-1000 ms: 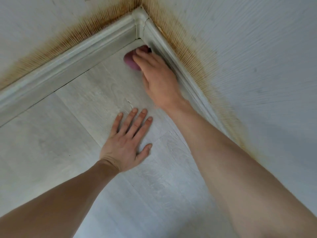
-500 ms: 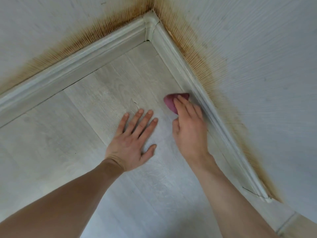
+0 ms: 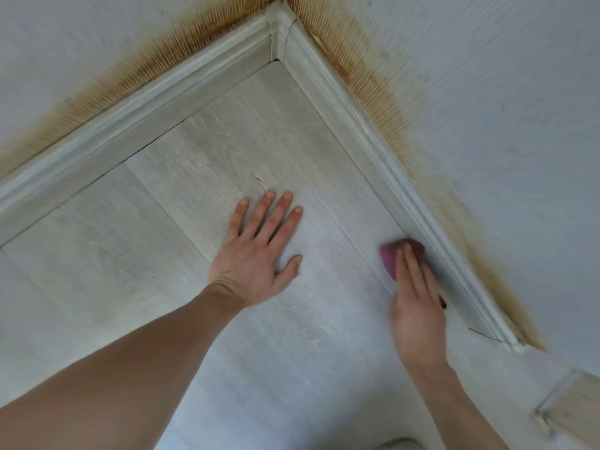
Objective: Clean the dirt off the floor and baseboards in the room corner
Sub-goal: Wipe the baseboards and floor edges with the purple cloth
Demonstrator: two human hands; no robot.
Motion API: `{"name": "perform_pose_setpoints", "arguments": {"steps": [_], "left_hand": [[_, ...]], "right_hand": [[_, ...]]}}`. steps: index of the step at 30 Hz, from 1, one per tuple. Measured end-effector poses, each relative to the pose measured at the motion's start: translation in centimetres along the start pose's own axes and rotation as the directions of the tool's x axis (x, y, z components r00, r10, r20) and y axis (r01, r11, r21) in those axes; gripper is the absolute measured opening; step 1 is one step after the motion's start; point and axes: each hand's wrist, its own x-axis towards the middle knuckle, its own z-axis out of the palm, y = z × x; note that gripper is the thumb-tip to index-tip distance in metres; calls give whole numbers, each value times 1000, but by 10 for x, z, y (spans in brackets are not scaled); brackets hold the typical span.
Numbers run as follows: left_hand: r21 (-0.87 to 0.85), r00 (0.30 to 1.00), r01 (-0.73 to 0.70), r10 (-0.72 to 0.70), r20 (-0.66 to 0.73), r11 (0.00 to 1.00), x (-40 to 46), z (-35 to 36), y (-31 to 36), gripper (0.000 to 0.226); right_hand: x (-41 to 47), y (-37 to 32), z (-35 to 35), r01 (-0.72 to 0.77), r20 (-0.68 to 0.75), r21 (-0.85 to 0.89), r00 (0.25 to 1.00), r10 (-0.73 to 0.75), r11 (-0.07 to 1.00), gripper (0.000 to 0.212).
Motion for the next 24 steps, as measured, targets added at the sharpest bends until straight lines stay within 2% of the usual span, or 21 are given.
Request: {"name": "perform_pose_setpoints", "arguments": {"steps": [2, 5, 8, 11, 13, 15, 18, 21, 24], "left_hand": [[2, 1000, -8, 8, 5, 1000, -1, -1, 0, 79], [-2, 1000, -7, 7, -14, 1000, -1, -2, 1, 79], [-8, 999, -4, 4, -33, 1000, -1, 0, 2, 78], [-11, 999, 6, -6, -43, 1000, -2, 3, 2, 78], [-6, 999, 2, -2, -49, 1000, -3, 4, 4, 78], [-4, 998, 5, -5, -58, 1000, -3, 5, 4, 78], [-18, 998, 12, -13, -55, 1000, -4, 4, 6, 78], [-22, 999, 22, -23, -48, 1000, -3, 4, 5, 78], [-28, 999, 23, -24, -48, 999, -4, 4, 5, 79]], "right_hand": [[-25, 6, -2, -19, 55, 49, 998, 16, 999, 67], [18, -34, -16, 183, -97, 144, 981, -170, 972, 61], [116, -104, -38, 341, -234, 93, 921, -313, 935, 63], [178, -156, -44, 361, -131, 2, 925, -358, 933, 72], [175, -144, -26, 346, -100, -27, 933, -346, 938, 70], [140, -101, -1, 328, -160, -37, 930, -330, 944, 68], [42, -8, 26, 216, -150, 11, 966, -212, 976, 73], [-63, 66, 39, -44, -98, 136, 994, 58, 990, 68], [-116, 73, 41, -329, -79, 371, 920, 383, 868, 59]]}}
